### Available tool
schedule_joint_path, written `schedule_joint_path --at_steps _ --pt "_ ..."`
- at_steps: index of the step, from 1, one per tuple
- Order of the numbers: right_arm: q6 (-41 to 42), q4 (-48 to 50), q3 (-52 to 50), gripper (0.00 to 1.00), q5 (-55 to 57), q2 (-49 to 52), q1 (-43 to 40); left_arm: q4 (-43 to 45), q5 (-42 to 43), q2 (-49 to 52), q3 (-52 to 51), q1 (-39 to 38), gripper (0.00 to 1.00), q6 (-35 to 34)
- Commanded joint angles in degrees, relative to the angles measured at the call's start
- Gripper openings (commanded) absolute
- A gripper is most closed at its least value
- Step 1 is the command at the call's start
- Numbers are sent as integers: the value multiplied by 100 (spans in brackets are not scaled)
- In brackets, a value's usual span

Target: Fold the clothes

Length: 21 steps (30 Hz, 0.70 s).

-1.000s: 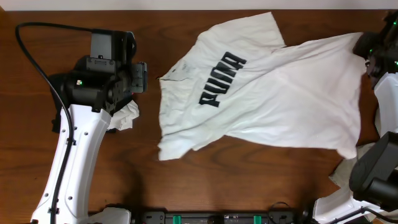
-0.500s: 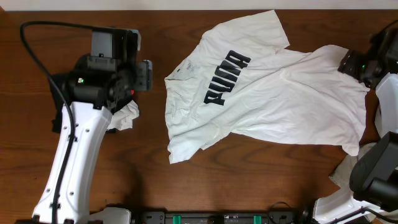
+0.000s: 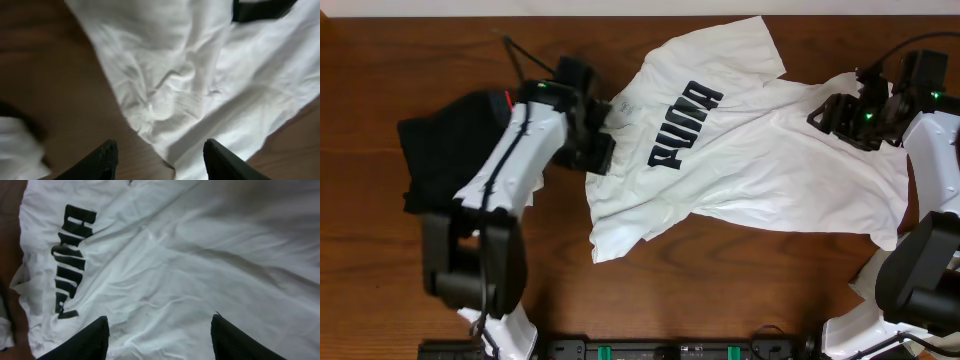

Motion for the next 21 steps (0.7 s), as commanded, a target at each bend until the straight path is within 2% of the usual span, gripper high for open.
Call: schedule_joint_path --at_steps 1,11,14,15,17,21 --pt "-114 -57 66 64 -140 33 -2 -2 -179 328 -66 -26 58 7" --pt "-111 -136 66 64 -142 33 -2 96 -262 1244 -225 -22 58 -105" --pt "-111 -155 66 64 -142 33 -2 92 -262 1303 -291 -22 46 -120" --pt "-111 -155 66 64 -142 33 -2 66 -264 1303 -315 -20 37 -160" --pt "-111 -157 66 64 -142 33 -2 -70 -398 1303 -317 -9 8 -367" --pt "-111 -179 66 63 -140 33 -2 -595 -1250 1300 -317 57 6 -1552"
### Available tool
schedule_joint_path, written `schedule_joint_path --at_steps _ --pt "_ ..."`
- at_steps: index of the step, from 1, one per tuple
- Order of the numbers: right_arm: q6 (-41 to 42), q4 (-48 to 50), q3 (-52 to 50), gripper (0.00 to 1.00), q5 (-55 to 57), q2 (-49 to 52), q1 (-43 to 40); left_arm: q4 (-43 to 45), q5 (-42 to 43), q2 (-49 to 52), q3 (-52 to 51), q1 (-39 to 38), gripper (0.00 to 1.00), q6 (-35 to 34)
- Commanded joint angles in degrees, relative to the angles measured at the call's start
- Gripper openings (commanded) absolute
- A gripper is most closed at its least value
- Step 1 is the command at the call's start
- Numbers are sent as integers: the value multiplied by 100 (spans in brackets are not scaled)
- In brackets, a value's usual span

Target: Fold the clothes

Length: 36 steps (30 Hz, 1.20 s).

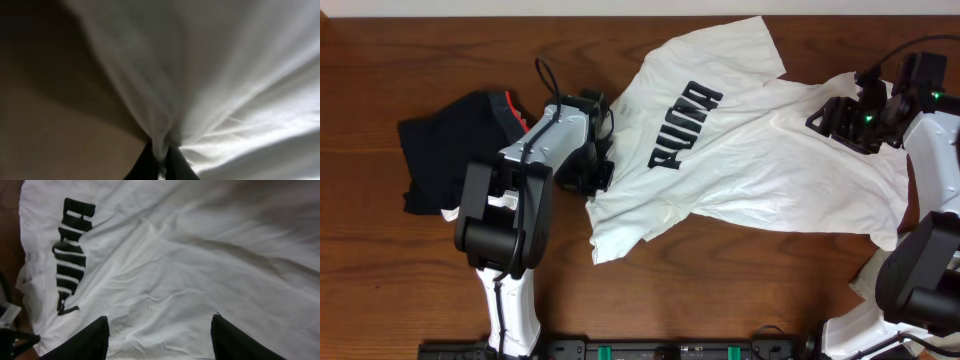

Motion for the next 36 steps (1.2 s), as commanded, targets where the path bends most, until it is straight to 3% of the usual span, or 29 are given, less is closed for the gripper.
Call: schedule_joint_path --at_steps 1,8,17,20,23,25,30,36 --pt "-96 -22 66 64 -103 33 0 -398 -772 90 -81 138 6 -1202" --pt "-101 -81 66 65 -101 33 4 -1300 -1252 -164 -282 411 6 -1882" --pt "-341 -251 63 67 -20 35 7 -1860 -1563 -1401 -564 415 8 -1993" --pt "-341 -221 63 68 -11 35 7 -1628 -1561 -1958 -516 415 39 -1880" --pt "-341 -208 63 69 -13 35 11 -922 -1401 -2422 -450 404 60 -1523" --pt "-341 -197 63 70 -11 35 15 -317 -988 -2601 -450 404 66 -1093" --pt "-341 -184 63 70 -11 35 15 1659 249 -2516 -452 404 68 13" --pt "-343 -216 44 71 -15 35 136 3552 356 -1722 -452 404 76 315"
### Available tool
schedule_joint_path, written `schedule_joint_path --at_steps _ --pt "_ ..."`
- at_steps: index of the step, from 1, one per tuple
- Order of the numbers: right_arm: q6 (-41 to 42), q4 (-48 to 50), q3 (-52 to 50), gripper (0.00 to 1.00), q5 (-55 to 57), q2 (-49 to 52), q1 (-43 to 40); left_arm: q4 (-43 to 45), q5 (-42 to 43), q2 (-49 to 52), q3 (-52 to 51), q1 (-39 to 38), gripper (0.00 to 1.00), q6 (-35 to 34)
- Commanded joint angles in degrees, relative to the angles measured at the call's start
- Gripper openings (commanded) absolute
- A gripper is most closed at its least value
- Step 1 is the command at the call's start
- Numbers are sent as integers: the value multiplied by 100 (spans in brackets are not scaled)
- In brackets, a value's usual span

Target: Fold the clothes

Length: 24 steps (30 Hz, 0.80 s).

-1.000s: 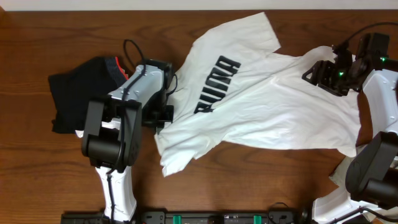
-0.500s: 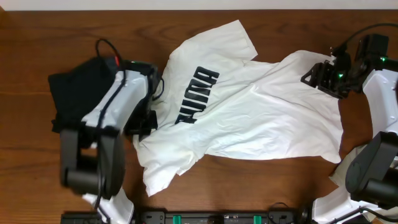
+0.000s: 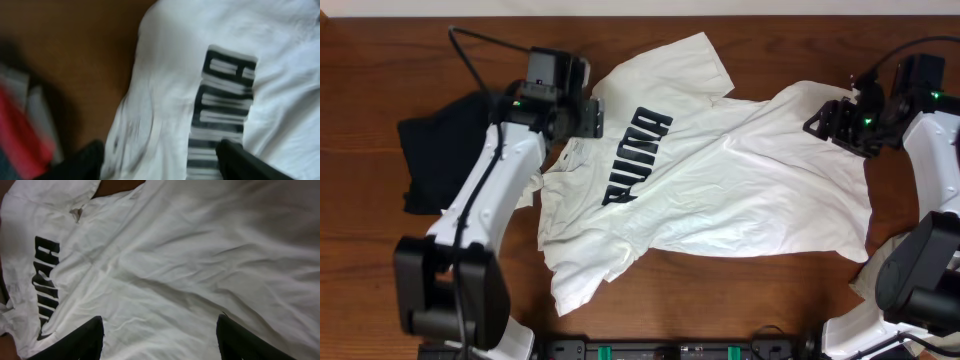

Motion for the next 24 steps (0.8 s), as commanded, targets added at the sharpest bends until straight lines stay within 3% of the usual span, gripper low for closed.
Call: schedule_joint_path --at_steps 1,3,5,13,14,17,21,24 --pt "-111 -26 39 74 -33 35 151 570 260 616 50 7 76 503" --pt "-111 -79 35 83 -33 35 238 1008 260 981 50 15 76 592" --pt "-111 -114 33 99 -31 35 319 1379 260 1342 50 22 76 741" --pt "-136 -184 33 98 -31 35 551 2367 232 2293 50 28 75 846" --pt "-136 -179 33 98 -28 35 564 2413 190 2343 50 28 72 857" --pt "-136 -157 33 97 -26 35 584 2479 -247 2468 50 33 49 861" --pt "-131 -157 31 94 72 35 584 2332 -1073 2557 50 122 6 789" --pt "-131 -173 31 92 122 35 584 2229 -2295 2557 50 304 6 140"
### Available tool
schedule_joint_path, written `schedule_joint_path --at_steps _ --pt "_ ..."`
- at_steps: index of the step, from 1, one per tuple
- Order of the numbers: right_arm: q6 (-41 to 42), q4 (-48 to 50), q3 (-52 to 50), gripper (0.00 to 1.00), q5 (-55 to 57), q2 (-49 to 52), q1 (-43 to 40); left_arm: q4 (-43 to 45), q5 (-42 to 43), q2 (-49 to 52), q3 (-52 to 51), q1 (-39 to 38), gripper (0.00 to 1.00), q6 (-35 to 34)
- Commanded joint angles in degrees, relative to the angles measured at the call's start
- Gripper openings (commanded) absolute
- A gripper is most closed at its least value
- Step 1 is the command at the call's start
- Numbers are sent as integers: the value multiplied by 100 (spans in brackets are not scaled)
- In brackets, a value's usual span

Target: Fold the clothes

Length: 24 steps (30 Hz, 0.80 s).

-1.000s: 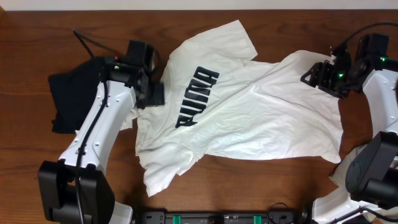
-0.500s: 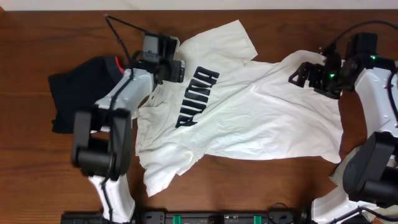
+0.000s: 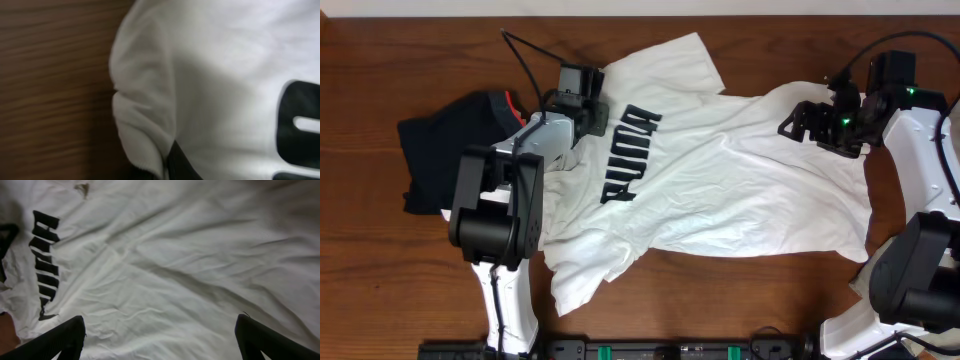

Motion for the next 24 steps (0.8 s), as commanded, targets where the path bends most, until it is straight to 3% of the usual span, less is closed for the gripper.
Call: schedule_joint_path --at_steps 1,3,8,9,10,13,19,24 --pt "-66 -4 28 91 68 35 70 -203 -1792 186 9 334 6 -750" --pt "-66 -11 24 88 68 35 70 -297 -1952 186 11 549 6 -1069" --pt "-52 -31 -52 83 457 35 157 -361 -1757 184 15 717 6 -1091" --pt "-2 -68 -76 83 669 35 195 -358 -1742 184 17 717 10 -1091" --pt "70 -122 -98 83 892 35 232 -358 -1707 177 33 713 26 -1093" --pt "302 -282 -122 82 1515 42 295 -367 -1652 103 70 669 53 -1086" --pt "743 -426 -122 80 1976 52 31 -520 -1598 -603 120 551 73 -1067" --pt "800 -431 -129 70 2184 122 -485 -826 -1270 -1615 120 437 77 -1067"
